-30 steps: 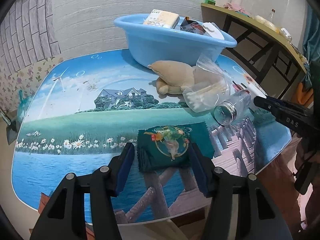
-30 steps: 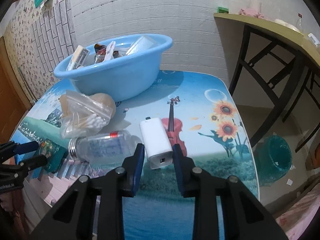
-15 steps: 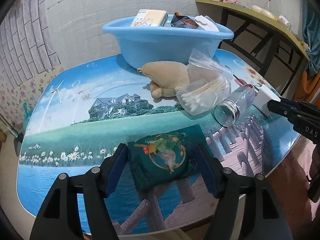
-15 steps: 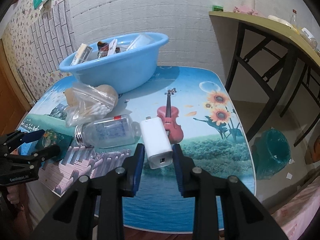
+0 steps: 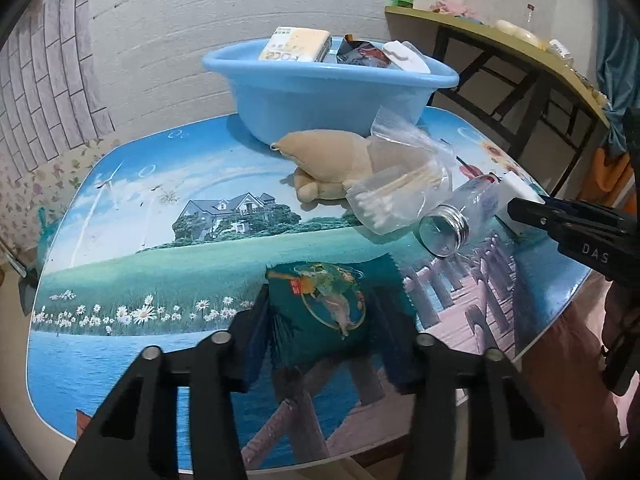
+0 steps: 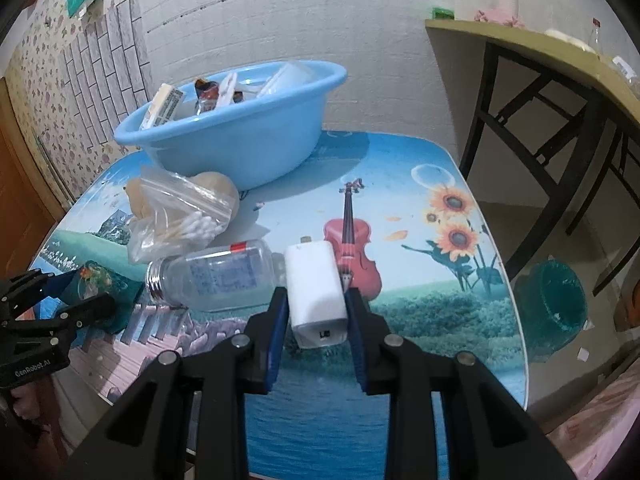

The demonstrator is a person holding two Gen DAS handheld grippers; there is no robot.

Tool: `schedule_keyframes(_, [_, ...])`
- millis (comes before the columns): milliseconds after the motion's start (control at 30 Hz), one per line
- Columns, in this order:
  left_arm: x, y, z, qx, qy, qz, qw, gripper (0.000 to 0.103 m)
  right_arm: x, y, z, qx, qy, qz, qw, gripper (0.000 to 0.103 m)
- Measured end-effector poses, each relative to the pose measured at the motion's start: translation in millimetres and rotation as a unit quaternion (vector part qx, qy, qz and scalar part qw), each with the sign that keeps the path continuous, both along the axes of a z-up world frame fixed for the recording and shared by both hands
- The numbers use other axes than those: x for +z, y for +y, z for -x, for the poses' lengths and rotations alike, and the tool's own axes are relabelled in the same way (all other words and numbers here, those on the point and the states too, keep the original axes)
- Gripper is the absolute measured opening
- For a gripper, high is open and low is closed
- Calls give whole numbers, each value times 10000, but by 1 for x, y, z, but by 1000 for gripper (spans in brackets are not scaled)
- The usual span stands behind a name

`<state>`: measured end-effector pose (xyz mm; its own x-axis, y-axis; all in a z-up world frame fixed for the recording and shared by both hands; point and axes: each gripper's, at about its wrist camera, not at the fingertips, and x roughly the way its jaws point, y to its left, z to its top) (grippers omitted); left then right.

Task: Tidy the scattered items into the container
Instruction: 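Grasp the green pouch with the left gripper while the right grasps the white charger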

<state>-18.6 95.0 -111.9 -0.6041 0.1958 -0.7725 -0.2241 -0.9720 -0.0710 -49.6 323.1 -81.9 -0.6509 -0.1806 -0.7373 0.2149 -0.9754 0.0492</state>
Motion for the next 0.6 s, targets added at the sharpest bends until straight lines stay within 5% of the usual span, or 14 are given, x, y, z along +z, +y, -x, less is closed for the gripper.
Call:
schedule_keyframes(200, [1, -13, 1, 117, -102, -336, 9993, 39, 6, -2, -4, -32, 71, 2, 10000, 25])
schedule_keyframes(600, [22, -30, -7, 234, 168, -376, 9989, 39, 30, -2, -13, -143, 284, 124, 9994, 25])
